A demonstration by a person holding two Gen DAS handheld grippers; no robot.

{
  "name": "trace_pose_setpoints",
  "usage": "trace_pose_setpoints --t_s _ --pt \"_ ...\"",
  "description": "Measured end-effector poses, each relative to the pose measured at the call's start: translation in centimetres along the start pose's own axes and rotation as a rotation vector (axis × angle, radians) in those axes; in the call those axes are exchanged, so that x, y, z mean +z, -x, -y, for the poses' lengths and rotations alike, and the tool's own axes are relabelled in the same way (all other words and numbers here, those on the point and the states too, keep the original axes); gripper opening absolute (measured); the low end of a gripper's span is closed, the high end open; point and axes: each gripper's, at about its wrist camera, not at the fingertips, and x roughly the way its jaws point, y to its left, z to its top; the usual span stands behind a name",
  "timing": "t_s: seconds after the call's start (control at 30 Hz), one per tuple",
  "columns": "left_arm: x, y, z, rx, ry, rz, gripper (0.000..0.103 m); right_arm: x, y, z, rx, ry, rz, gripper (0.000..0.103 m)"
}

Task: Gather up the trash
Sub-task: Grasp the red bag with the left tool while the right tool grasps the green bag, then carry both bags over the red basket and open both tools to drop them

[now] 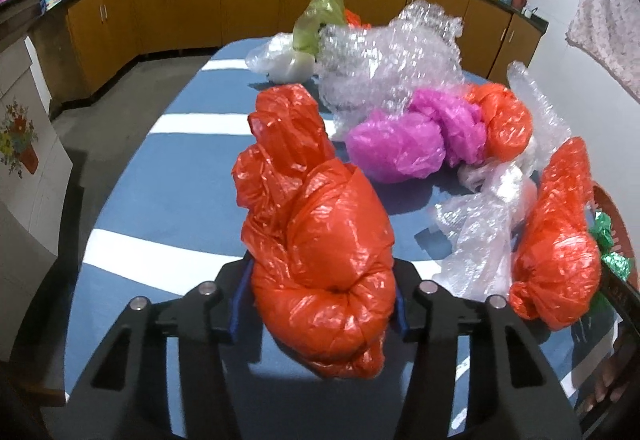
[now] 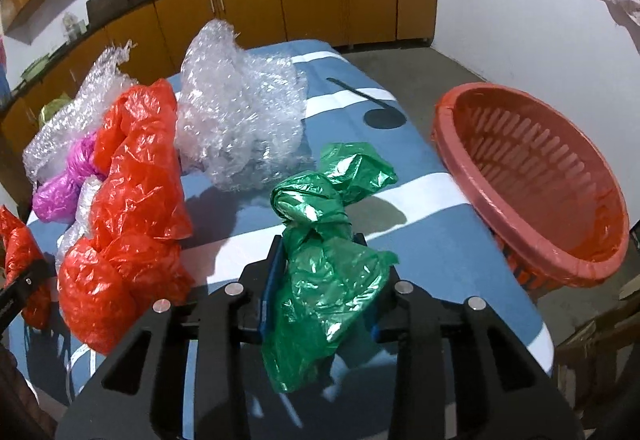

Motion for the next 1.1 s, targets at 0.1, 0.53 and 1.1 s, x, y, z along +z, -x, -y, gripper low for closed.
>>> trace_pose_setpoints --t_s 0.1,0.53,1.1 --pt "0.2 1.5 0.2 -0.019 -0.015 0.039 0.051 0.1 1.1 0.7 0.003 -0.006 0.026 0.035" --pt "1.4 8.4 8.0 -0.212 -0.186 0.16 0.051 1.4 7.5 6.3 -0.063 -0.028 0.182 0.035" --pt "2.9 6.0 32.3 -0.547 -0.55 0.13 0.051 5.1 10.0 18.2 -0.215 -0.175 0.246 0.035"
